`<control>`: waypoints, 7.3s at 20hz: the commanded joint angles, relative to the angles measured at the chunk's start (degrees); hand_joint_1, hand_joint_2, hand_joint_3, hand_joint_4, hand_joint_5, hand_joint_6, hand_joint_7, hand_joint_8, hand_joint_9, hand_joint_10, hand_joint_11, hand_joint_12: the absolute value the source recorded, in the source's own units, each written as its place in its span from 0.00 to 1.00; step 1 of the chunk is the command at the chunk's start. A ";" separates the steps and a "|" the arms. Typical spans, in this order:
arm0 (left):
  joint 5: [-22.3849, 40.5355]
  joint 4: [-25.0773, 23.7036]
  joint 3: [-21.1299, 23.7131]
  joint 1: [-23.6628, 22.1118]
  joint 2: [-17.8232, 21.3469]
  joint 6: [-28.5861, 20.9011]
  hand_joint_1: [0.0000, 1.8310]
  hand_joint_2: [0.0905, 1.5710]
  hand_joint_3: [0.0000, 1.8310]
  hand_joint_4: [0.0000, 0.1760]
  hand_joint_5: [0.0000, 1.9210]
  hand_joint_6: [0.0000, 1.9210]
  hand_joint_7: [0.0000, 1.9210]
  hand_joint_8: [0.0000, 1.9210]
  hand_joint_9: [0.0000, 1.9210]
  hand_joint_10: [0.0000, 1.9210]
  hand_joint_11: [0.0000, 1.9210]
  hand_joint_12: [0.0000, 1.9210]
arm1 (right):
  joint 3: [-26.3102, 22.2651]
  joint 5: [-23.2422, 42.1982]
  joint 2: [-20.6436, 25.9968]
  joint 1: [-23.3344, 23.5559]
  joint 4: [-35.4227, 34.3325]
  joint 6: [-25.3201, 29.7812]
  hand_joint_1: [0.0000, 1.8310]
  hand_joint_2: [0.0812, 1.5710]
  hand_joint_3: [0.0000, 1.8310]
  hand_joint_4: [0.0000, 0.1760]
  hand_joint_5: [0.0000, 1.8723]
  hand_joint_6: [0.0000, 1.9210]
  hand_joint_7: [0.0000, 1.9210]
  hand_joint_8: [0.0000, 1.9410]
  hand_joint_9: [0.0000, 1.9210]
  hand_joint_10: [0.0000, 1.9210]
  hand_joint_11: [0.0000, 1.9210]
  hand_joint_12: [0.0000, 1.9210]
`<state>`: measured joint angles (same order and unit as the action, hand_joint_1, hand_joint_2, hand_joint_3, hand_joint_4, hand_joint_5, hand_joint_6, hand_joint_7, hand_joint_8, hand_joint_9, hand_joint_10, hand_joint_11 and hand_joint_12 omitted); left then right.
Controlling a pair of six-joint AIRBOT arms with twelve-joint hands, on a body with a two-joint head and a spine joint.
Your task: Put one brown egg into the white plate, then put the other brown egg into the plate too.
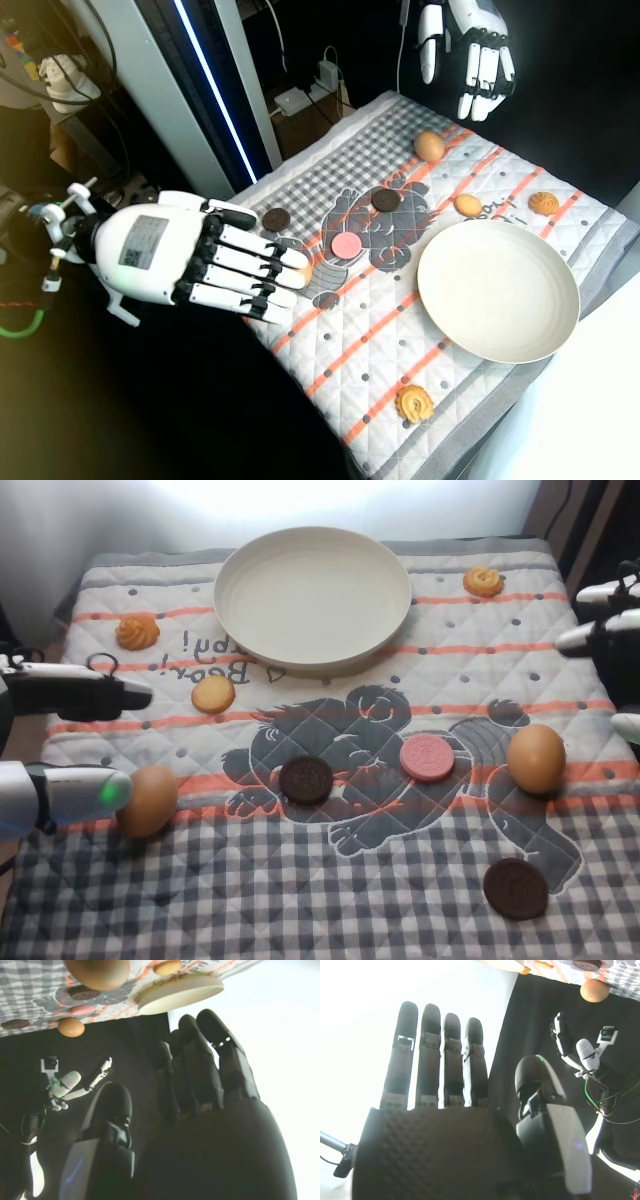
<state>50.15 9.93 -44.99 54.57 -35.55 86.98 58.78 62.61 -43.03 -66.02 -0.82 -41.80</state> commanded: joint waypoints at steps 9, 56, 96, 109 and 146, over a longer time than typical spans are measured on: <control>-3.87 1.32 -0.87 -6.33 -3.61 14.09 0.49 0.47 0.00 1.00 0.22 0.00 0.23 0.00 0.21 0.00 0.00 0.63 | 0.45 6.66 -0.23 0.34 -1.76 0.32 0.30 0.74 0.00 0.78 0.30 0.00 0.19 0.00 0.21 0.00 0.22 0.04; -29.90 16.71 -41.72 -38.77 -38.52 22.77 0.44 0.53 0.00 0.46 0.32 0.01 0.43 0.10 0.30 0.44 0.08 0.79 | 2.99 6.82 -3.77 1.84 -0.34 0.32 0.26 0.80 0.00 0.84 0.32 0.00 0.30 0.00 0.25 0.00 0.26 0.01; 4.17 0.98 -8.33 -7.65 -9.21 -10.20 0.49 0.44 0.00 0.95 0.15 0.00 0.22 0.00 0.30 0.03 0.00 0.79 | 8.23 -15.55 -9.39 13.58 27.46 0.32 0.52 0.67 0.00 0.11 0.25 0.00 0.37 0.01 0.52 0.09 0.41 0.61; 5.25 1.87 -8.33 -6.51 -9.20 -11.43 0.41 0.46 0.00 0.73 0.17 0.00 0.22 0.00 0.27 0.01 0.00 0.82 | 9.68 -11.42 -12.03 13.32 20.19 0.32 0.67 0.71 0.00 0.00 0.49 0.46 0.49 0.65 0.54 0.79 0.56 0.89; 26.31 3.41 -9.55 -0.83 -8.72 -27.59 0.46 0.46 0.00 0.68 0.12 0.00 0.17 0.00 0.27 0.01 0.00 0.68 | 15.53 14.13 -17.70 21.19 0.14 0.32 0.28 0.56 0.01 0.90 0.05 0.00 0.08 0.00 0.05 0.00 0.00 0.08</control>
<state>67.35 12.62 -54.43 54.22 -44.77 59.75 74.30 67.64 -60.07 -45.43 -0.67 -41.80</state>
